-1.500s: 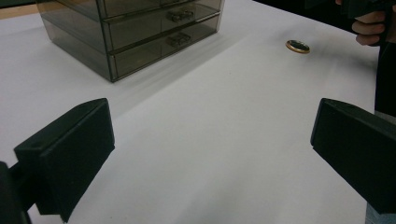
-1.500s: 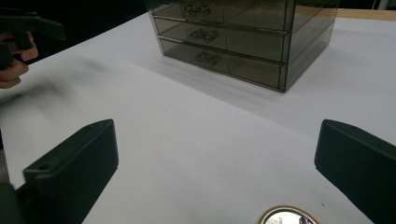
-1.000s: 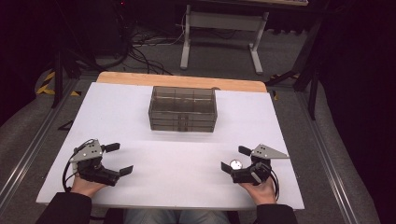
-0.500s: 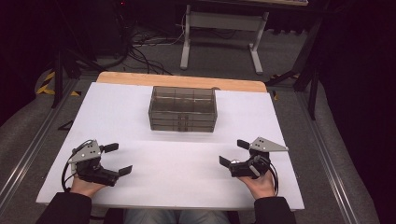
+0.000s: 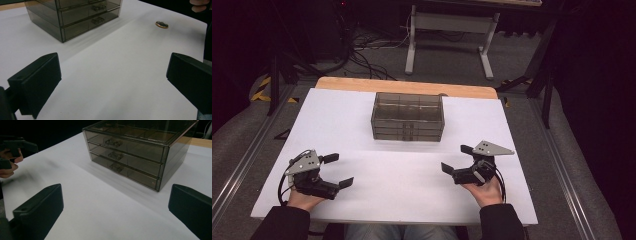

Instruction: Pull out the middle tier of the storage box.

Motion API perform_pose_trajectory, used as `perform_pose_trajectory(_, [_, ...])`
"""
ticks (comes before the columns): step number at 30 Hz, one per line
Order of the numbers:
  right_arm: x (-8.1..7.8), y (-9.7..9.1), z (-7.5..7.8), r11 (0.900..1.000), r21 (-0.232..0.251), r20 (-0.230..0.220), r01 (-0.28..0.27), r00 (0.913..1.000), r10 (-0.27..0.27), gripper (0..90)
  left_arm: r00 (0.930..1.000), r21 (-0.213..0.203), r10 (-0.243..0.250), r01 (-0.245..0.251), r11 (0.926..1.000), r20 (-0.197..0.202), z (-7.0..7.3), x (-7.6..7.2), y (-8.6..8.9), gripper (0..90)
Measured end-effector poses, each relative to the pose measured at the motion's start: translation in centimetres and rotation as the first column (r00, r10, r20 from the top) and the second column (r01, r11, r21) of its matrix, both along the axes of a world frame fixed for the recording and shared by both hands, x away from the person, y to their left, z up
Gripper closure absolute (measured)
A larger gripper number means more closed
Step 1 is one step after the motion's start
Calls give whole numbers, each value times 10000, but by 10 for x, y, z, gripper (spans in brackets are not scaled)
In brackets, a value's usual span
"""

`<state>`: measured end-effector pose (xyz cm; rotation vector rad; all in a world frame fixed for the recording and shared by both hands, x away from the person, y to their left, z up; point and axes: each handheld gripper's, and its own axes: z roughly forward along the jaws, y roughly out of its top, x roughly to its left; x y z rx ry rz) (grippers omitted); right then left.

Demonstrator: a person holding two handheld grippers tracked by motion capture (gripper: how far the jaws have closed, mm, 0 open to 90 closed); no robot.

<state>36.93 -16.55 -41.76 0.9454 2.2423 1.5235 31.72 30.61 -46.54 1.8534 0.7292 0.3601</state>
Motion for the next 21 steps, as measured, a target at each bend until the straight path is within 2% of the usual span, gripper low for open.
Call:
perform_pose_trajectory(1, [0,0,0,10000,0,0,0,10000,0,2,10000,0,0,0,10000,0,0,0,0,4])
perform_pose_trajectory(2, [2,3,1,10000,18,6,-33,10000,33,2,9999,-178,28,-31,9998,-155,0,-1,-1,4])
perform_pose_trajectory(4, [3,6,2,10000,-3,9,-75,10000,75,2,10000,-68,-6,6,10000,-9,0,0,0,4])
perform_pose_trajectory(21, [18,26,4,9994,-244,-314,-257,9992,249,3,10000,-105,-4,3,9999,-26,0,-1,1,4])
